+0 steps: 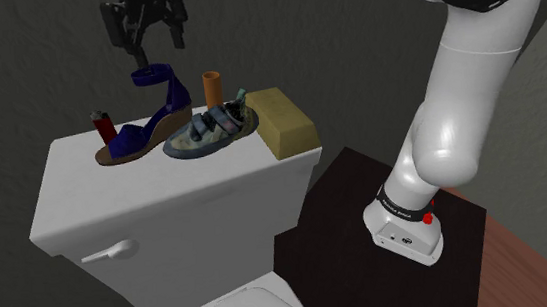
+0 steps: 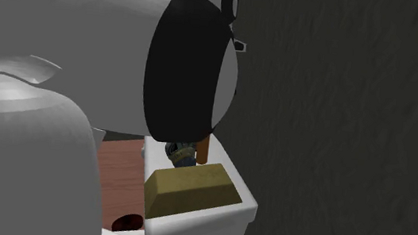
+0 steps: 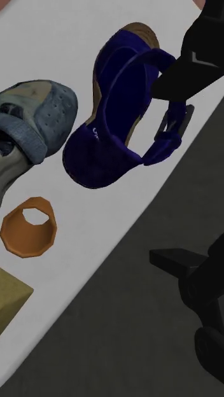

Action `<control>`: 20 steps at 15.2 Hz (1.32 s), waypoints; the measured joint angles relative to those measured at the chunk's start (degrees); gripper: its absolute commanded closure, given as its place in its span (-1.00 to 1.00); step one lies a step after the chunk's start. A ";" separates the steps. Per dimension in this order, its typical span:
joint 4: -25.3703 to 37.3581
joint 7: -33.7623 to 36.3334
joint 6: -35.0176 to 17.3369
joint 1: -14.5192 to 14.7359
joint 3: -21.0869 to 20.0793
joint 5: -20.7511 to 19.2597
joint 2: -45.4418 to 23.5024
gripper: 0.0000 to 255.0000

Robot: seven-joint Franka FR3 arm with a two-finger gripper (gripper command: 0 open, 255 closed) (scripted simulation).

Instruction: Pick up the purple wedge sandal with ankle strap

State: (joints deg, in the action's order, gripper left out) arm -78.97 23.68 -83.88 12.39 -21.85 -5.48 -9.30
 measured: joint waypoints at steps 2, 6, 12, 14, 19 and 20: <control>-1.95 -0.10 -2.66 -0.16 0.00 0.81 0.78 1.00; -0.57 -4.08 -6.81 -2.53 1.60 0.75 -1.42 1.00; 0.40 -0.27 1.78 0.50 -0.75 1.05 -0.05 1.00; 2.45 0.07 3.95 0.83 -0.89 0.83 -1.18 1.00; 9.11 0.46 8.58 1.70 -1.22 0.02 -3.60 1.00; 10.66 0.41 9.81 1.92 -1.30 -0.19 -4.25 1.00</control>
State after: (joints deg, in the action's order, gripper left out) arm -68.31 24.09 -74.06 14.31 -23.14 -5.66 -13.54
